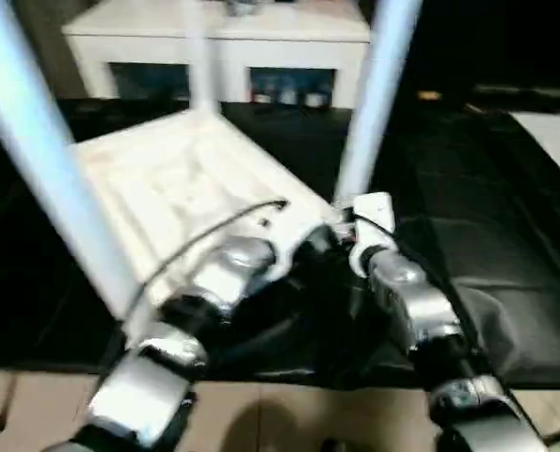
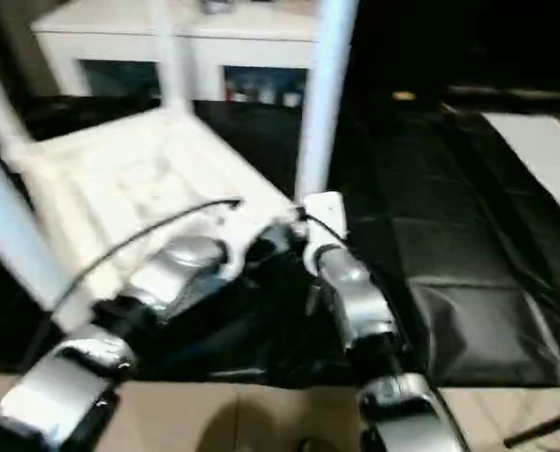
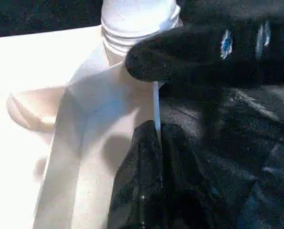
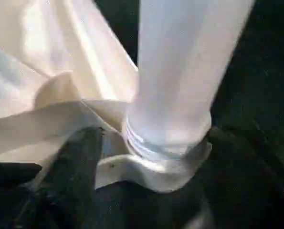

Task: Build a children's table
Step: Rotate leg to tighten

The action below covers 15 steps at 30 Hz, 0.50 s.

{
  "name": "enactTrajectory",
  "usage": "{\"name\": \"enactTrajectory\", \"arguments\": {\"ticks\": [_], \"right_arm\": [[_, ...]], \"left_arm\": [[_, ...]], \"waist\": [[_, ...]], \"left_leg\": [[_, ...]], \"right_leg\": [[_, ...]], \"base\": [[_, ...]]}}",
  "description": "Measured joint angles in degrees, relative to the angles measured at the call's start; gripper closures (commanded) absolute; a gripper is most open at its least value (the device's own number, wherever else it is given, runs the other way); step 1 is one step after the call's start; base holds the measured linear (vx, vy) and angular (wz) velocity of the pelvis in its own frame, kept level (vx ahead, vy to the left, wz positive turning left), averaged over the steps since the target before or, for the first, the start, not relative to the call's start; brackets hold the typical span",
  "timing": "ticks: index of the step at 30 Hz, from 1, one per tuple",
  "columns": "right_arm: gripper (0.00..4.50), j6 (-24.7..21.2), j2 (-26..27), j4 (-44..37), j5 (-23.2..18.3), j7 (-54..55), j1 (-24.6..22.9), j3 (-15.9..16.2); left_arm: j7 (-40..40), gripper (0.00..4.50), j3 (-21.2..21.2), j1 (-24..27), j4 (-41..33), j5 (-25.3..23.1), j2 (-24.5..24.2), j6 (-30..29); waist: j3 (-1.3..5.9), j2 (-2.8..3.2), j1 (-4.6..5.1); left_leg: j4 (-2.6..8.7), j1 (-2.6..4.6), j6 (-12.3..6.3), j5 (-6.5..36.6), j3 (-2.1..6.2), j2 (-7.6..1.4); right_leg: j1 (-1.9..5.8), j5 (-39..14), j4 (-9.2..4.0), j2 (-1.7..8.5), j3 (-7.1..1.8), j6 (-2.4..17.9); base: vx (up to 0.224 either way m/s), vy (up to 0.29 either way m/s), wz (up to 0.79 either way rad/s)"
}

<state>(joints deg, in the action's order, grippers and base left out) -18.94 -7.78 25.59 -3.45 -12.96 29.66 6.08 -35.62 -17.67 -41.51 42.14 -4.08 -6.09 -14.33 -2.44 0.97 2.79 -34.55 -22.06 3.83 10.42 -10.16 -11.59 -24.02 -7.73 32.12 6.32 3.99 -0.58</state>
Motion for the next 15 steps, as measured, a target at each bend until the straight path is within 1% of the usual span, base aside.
{"name": "enactTrajectory", "arguments": {"ticks": [2,5,6,7,8,9,12,15], "right_arm": [[0.59,-0.06,-3.7,-3.22,-0.9,-6.02,-1.18,1.23],[0.59,0.85,-10.98,-9.47,-2.51,-17.77,-4.95,3.24],[0.59,1.25,-13.58,-10.75,-3.1,-21.35,-6.3,3.38],[0.59,1.56,-15.11,-11.59,-3.84,-24.05,-7.12,3.42],[0.59,1.58,-16.14,-12.61,-4.61,-26.8,-7.65,3.57],[0.59,1.58,-17.53,-13.72,-5.41,-29.65,-8.16,3.93],[0.59,1.6,-20.29,-15.56,-6.02,-34.26,-9.17,4.82],[0.59,1.54,-21.8,-16.49,-6.24,-37.18,-10.07,5.68]], "left_arm": [[-3.72,4.5,-0.65,1.63,-2.68,0.51,-2.06,1.01],[-11.9,4.5,-1.63,5.36,-8.72,2.37,-6.86,2.9],[-15.96,4.5,-2.04,7.07,-11.37,3.86,-9.19,3.41],[-18.36,4.5,-2.4,7.72,-12.88,4.51,-10.83,3.49],[-20.46,4.5,-2.74,8.02,-14.09,4.57,-12.08,3.41],[-22.58,4.5,-3.17,8.13,-15.03,4.76,-13.09,3.06],[-26.1,4.5,-3.49,8.43,-16.19,5.58,-13.64,1.61],[-28.58,4.5,-3.56,9.51,-17.85,6.28,-14.44,0.63]], "waist": [[0.0,0.01,-0.4],[0.02,0.03,-1.58],[0.02,0.03,-1.87],[0.02,0.03,-2.18],[0.02,0.03,-2.61],[0.0,0.06,-3.33],[-0.03,0.04,-4.59],[-0.03,0.04,-4.69]], "left_leg": [[0.04,0.02,0.0,0.0,-0.01,-0.09],[0.11,0.03,-0.01,0.0,-0.06,-0.27],[0.11,0.04,-0.02,0.0,-0.08,-0.29],[0.11,0.03,-0.02,0.02,-0.13,-0.27],[0.11,-0.01,-0.04,0.01,-0.21,-0.28],[0.14,-0.03,-0.26,-0.12,-0.24,-0.28],[0.11,0.0,-0.27,-0.13,-0.51,-0.27],[0.1,0.08,0.01,0.04,-0.95,-0.27]], "right_leg": [[0.01,0.33,0.13,-0.05,0.01,0.34],[-0.06,0.19,0.41,-0.18,0.01,0.12],[-0.1,-0.07,0.65,-0.19,-0.01,-0.07],[-0.2,-0.29,0.85,-0.18,-0.02,-0.01],[-0.29,-0.38,0.94,-0.17,-0.05,0.0],[-0.33,-0.42,0.95,-0.17,-0.05,0.05],[-0.33,-0.45,0.98,-0.09,-0.21,0.1],[-0.33,-0.45,1.01,0.01,-0.41,0.1]], "base": [[0.055,-0.023,0.07],[0.062,-0.021,0.04],[0.064,-0.013,0.01],[0.064,-0.013,0.01],[0.0,0.0,0.0],[0.0,0.0,0.0],[0.0,0.0,0.0],[0.0,0.0,0.0]]}}
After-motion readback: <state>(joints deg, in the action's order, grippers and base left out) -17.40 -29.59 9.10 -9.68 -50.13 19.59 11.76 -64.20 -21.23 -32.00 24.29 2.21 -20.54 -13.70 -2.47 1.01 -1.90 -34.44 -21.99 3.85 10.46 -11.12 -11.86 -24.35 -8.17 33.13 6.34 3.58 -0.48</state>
